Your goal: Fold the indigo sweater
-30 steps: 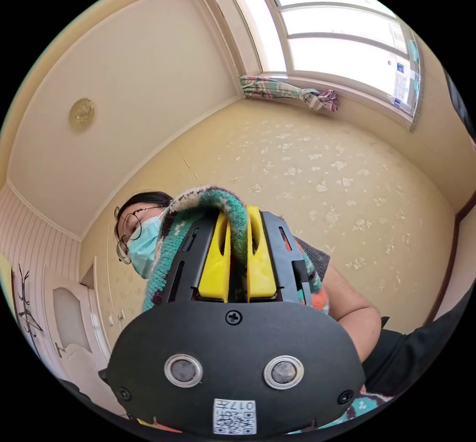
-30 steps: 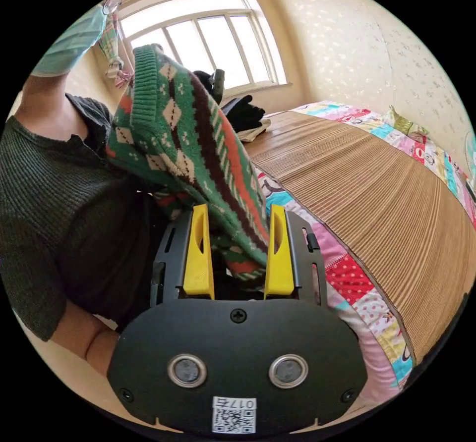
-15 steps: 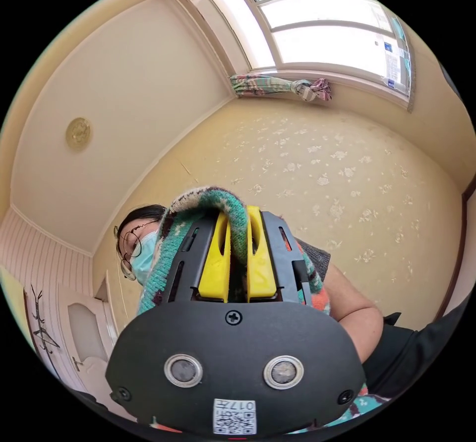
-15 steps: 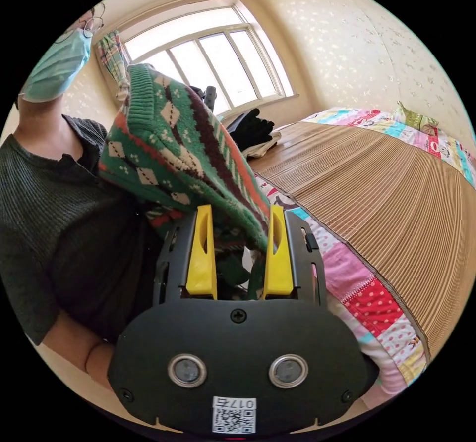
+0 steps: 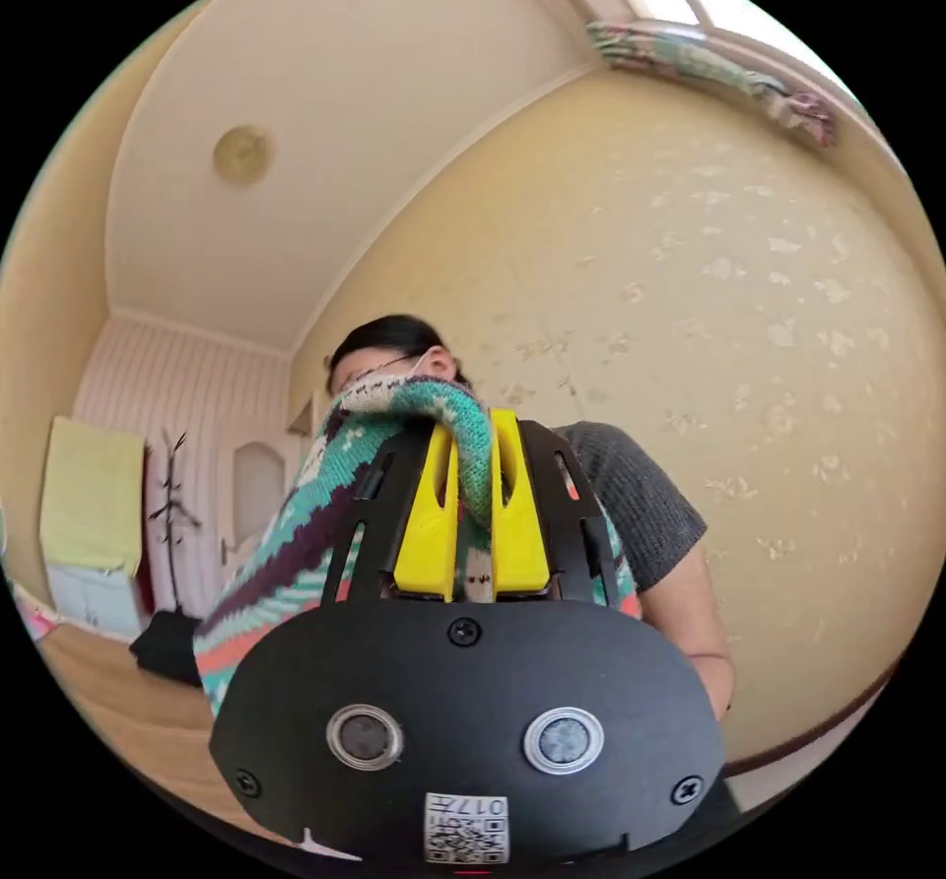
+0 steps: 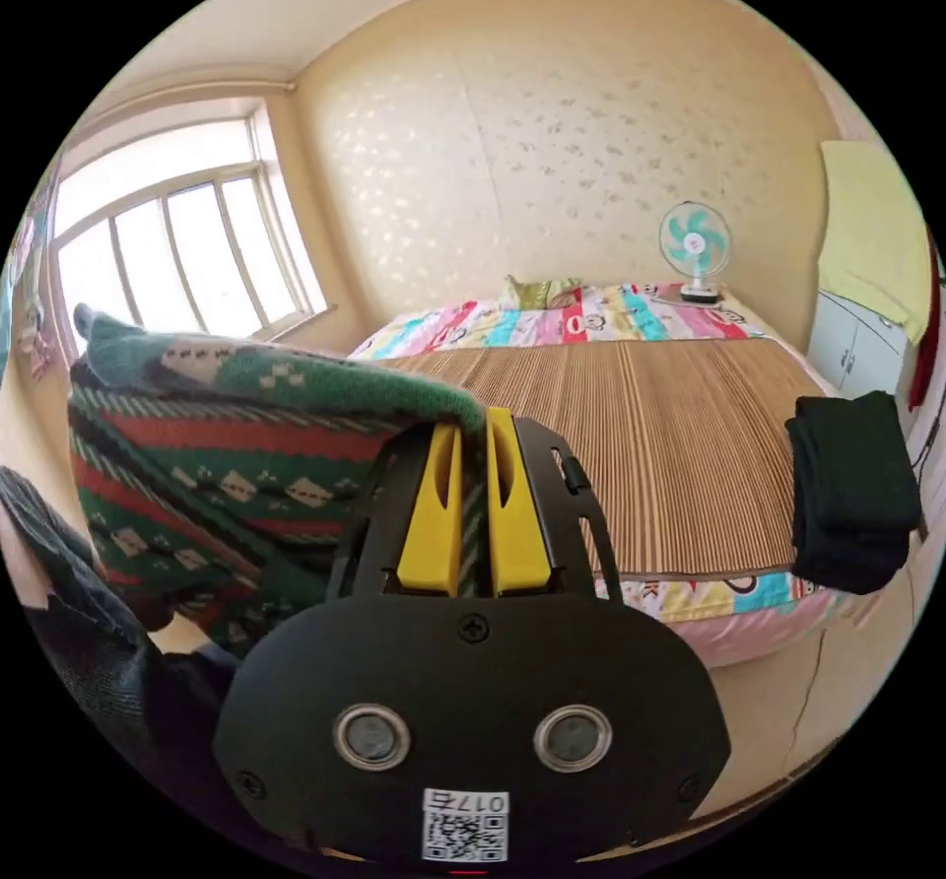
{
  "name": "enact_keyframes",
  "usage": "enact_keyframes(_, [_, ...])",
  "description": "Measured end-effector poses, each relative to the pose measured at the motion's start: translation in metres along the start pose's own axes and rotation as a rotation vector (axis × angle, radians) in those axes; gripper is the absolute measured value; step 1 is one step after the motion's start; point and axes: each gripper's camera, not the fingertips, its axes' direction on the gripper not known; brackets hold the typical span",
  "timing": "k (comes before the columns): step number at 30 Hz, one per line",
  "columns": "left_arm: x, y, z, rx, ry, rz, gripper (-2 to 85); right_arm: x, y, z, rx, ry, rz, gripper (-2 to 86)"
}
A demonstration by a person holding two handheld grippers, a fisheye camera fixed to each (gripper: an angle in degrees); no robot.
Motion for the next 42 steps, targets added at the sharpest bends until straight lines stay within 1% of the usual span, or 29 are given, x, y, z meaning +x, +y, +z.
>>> enact_keyframes(1, [0.001, -0.007, 0.003, -0.049, -0.077, -0.024, 5.4, -0.007, -0.014, -0.036, 0.118, 0.071, 0.052, 4.9])
enact_keyframes(2, [-0.001, -0.018, 0.011, -0.148, -0.222, -0.072, 5.3, -0.021, -0.023, -0.069, 0.231, 0.15, 0.071, 4.9])
enact_keyframes(3, [-0.008, -0.026, 0.02, -0.254, -0.351, -0.14, 5.2, -0.03, -0.025, -0.083, 0.283, 0.182, 0.071, 4.9])
enact_keyframes(4, [-0.012, -0.029, 0.023, -0.301, -0.411, -0.176, 5.1, -0.047, -0.027, -0.107, 0.391, 0.225, 0.069, 4.9])
enact_keyframes(5, [-0.024, -0.03, 0.029, -0.39, -0.541, -0.258, 5.0, -0.063, -0.026, -0.127, 0.492, 0.246, 0.073, 4.9])
enact_keyframes(6, [-0.038, -0.029, 0.034, -0.454, -0.65, -0.344, 4.8, -0.071, -0.026, -0.134, 0.534, 0.255, 0.078, 4.9])
enact_keyframes(8, [-0.061, -0.023, 0.043, -0.507, -0.74, -0.461, 4.5, -0.102, -0.02, -0.153, 0.681, 0.263, 0.056, 4.9])
enact_keyframes(9, [-0.075, -0.017, 0.05, -0.509, -0.785, -0.529, 4.4, -0.11, -0.018, -0.156, 0.715, 0.263, 0.045, 4.9])
enact_keyframes(10, [-0.081, -0.014, 0.054, -0.5, -0.816, -0.566, 4.3, -0.128, -0.015, -0.16, 0.773, 0.286, 0.019, 4.9])
enact_keyframes(13, [-0.092, -0.01, 0.085, -0.398, -1.009, -0.664, 4.3, -0.168, -0.009, -0.172, 0.883, 0.406, -0.048, 4.9])
enact_keyframes(15, [-0.069, -0.028, 0.135, -0.393, -1.261, -0.582, 4.3, -0.179, -0.009, -0.18, 0.922, 0.426, -0.067, 4.9])
enact_keyframes(16, [-0.06, -0.033, 0.149, -0.372, -1.336, -0.546, 4.4, -0.179, -0.01, -0.186, 0.933, 0.41, -0.079, 4.9])
enact_keyframes(18, [-0.026, -0.051, 0.193, -0.163, -1.562, -0.382, 4.5, -0.175, -0.009, -0.19, 0.961, 0.385, -0.097, 4.9])
enact_keyframes(19, [-0.018, -0.055, 0.201, -0.094, -1.596, -0.337, 4.5, -0.169, -0.007, -0.188, 0.997, 0.368, -0.113, 4.9])
enact_keyframes(21, [-0.011, -0.079, 0.222, 0.087, -1.72, -0.119, 4.6, -0.16, -0.001, -0.177, 1.087, 0.32, -0.192, 4.9])
enact_keyframes(23, [-0.039, -0.108, 0.232, 0.083, -1.824, 0.022, 4.7, -0.159, -0.012, -0.142, 1.169, 0.396, -0.367, 5.0])
enact_keyframes(24, [-0.077, -0.134, 0.233, 0.01, -1.897, 0.076, 4.8, -0.16, -0.024, -0.13, 1.137, 0.438, -0.4, 5.1])
enact_keyframes(25, [-0.1, -0.147, 0.231, -0.035, -1.933, 0.081, 4.9, -0.162, -0.059, -0.103, 1.029, 0.513, -0.474, 5.1])
enact_keyframes(26, [-0.157, -0.172, 0.218, -0.146, -1.997, 0.039, 5.0, -0.156, -0.102, -0.071, 0.874, 0.531, -0.537, 5.2])
enact_keyframes(27, [-0.22, -0.191, 0.195, -0.265, -2.021, -0.078, 5.2, -0.15, -0.127, -0.053, 0.773, 0.52, -0.548, 5.3])
enact_keyframes(28, [-0.25, -0.197, 0.18, -0.32, -2.014, -0.158, 5.4, -0.129, -0.183, -0.01, 0.52, 0.464, -0.527, 5.5])
enact_keyframes(29, [-0.314, -0.2, 0.15, -0.471, -1.979, -0.349, 6.0, -0.095, -0.238, 0.045, 0.226, 0.373, -0.434, 5.8])
enact_keyframes(30, [-0.367, -0.187, 0.125, -0.615, -1.961, -0.522, 6.8, -0.075, -0.258, 0.074, 0.099, 0.326, -0.367, 6.1])
enact_keyframes(32, [-0.41, -0.148, 0.1, -0.727, -1.937, -0.703, 7.4, 0.01, -0.282, 0.182, -0.258, 0.189, -0.132, 6.7])
enact_keyframes(34, [-0.417, -0.103, 0.099, -0.773, -1.929, -0.718, 5.6, 0.045, -0.256, 0.222, -0.348, 0.192, -0.028, 5.7])
enact_keyframes(37, [-0.412, -0.01, 0.113, -0.836, -1.806, -0.72, 1.9, 0.057, -0.186, 0.259, -0.434, 0.208, -0.133, 4.9])
enact_keyframes(39, [-0.415, 0.072, 0.121, -0.903, -1.604, -0.875, 2.1, 0.063, -0.136, 0.288, -0.556, 0.19, -0.17, 5.3])
enact_keyframes(41, [-0.41, 0.121, 0.127, -0.9, -1.504, -0.976, 4.1, 0.073, -0.071, 0.319, -0.72, 0.112, -0.125, 7.1])
enact_keyframes(42, [-0.403, 0.142, 0.13, -0.891, -1.501, -1.008, 5.7, 0.074, -0.056, 0.323, -0.74, 0.089, -0.11, 7.8])
